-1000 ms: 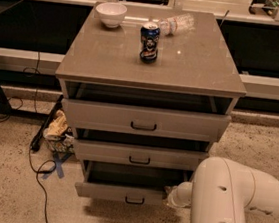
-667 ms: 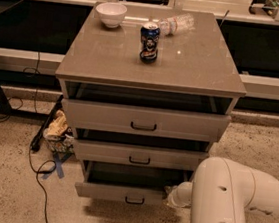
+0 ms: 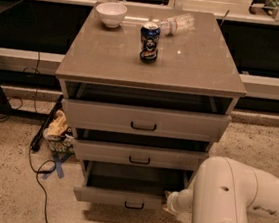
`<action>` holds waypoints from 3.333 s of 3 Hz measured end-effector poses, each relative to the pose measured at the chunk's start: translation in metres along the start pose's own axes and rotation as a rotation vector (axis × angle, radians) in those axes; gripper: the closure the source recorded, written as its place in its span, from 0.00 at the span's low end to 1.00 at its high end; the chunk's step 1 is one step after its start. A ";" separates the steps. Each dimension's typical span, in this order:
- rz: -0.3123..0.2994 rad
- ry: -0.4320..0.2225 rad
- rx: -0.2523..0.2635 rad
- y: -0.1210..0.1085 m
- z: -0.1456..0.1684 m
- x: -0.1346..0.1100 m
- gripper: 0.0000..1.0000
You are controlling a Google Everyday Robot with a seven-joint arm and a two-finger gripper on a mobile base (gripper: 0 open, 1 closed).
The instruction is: Open bottom drawer
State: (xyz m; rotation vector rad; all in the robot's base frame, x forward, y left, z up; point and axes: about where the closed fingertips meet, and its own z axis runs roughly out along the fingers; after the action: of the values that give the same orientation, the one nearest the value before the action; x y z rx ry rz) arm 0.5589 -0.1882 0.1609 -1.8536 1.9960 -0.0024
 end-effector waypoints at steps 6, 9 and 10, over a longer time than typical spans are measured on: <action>-0.043 0.001 -0.049 0.001 -0.007 0.000 0.00; -0.041 0.021 -0.218 0.009 0.000 0.021 0.27; -0.025 0.033 -0.242 0.020 -0.002 0.024 0.50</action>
Offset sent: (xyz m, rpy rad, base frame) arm 0.0000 0.0000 0.0001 0.0000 0.0000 0.0000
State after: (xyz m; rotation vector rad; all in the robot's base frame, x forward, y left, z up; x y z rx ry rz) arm 0.5382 -0.2096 0.1494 -2.0370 2.0724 0.2112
